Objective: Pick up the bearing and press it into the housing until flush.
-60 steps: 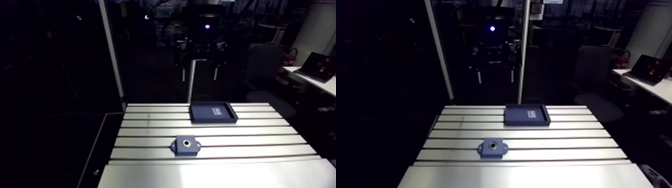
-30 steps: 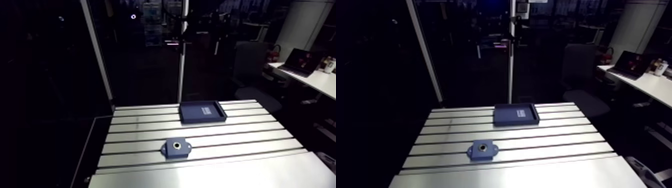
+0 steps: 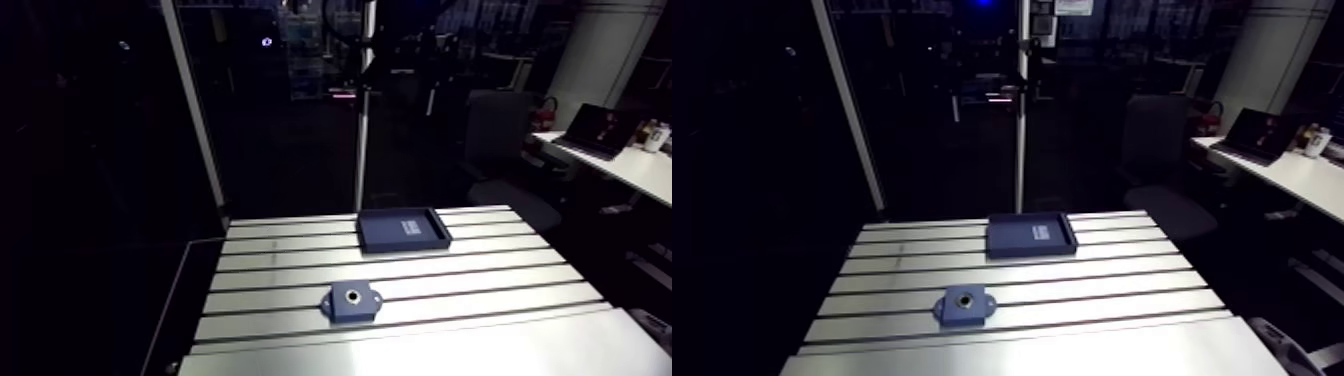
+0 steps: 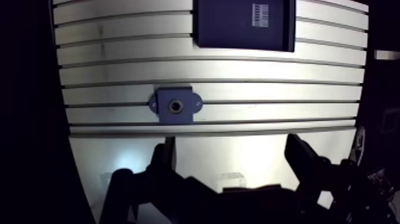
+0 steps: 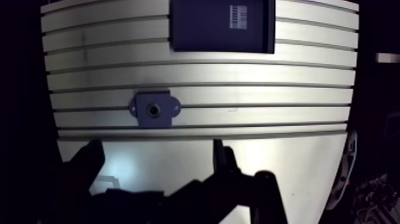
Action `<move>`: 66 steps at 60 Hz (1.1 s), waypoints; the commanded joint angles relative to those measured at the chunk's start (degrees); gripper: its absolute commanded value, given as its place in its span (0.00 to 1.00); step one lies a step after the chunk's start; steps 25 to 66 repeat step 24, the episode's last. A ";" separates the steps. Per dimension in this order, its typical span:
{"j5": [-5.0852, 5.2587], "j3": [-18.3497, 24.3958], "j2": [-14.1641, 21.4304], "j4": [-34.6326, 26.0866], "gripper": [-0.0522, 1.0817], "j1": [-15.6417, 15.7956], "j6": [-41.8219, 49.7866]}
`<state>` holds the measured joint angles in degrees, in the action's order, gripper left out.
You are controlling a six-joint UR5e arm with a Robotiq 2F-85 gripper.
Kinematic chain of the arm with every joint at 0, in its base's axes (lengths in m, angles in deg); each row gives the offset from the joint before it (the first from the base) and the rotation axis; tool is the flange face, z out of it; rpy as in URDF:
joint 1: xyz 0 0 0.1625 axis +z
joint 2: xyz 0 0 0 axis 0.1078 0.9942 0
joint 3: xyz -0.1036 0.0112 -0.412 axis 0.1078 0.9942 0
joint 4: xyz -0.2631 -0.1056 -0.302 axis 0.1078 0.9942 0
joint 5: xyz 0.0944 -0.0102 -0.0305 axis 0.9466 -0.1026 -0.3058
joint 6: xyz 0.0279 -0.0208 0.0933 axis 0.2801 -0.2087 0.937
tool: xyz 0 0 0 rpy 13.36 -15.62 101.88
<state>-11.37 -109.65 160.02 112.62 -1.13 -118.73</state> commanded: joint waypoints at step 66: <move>0.58 -0.92 0.82 0.04 0.05 0.45 0.05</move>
